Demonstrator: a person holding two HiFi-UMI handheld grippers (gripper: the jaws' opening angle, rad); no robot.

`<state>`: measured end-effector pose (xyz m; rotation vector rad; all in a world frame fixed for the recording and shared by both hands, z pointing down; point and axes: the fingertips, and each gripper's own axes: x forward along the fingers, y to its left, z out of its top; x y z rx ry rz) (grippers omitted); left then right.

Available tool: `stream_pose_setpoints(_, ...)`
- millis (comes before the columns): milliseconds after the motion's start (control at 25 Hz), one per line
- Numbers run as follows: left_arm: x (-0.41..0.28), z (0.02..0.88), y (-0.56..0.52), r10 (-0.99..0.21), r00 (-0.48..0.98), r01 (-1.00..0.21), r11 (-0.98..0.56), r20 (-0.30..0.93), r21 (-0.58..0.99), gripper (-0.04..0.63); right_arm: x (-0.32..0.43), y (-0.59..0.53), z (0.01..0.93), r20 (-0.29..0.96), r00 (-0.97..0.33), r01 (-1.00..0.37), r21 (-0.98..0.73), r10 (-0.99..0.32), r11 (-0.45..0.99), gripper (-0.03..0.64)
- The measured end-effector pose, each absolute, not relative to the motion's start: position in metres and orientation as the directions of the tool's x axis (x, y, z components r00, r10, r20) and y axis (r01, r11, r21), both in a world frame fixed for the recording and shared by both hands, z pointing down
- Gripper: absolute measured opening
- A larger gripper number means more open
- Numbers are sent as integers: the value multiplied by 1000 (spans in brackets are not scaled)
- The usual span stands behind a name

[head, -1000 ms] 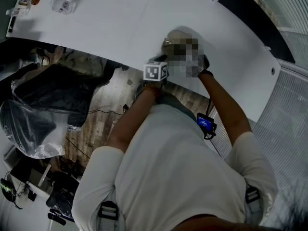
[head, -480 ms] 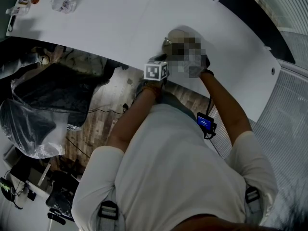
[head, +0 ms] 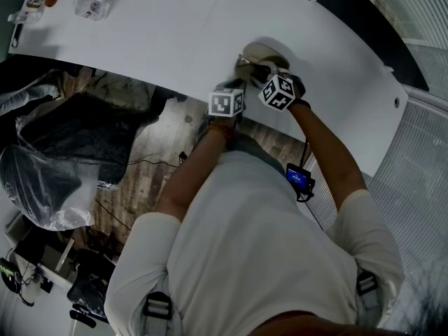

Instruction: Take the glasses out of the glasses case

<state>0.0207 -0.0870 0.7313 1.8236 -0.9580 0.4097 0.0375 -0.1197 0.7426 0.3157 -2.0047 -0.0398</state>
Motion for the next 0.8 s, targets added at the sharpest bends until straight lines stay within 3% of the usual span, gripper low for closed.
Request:
stream_pose_setpoints(360, 20, 732, -87, -427, 629, -766, -193, 650, 614, 54, 37, -118, 742, 874, -419, -213, 168, -245, 963, 130)
stream_pose_setpoints(800, 20, 730, -87, -418, 624, -771, -196, 660, 605, 52, 32, -112, 731, 861, -458, -215, 134, -221, 967, 60)
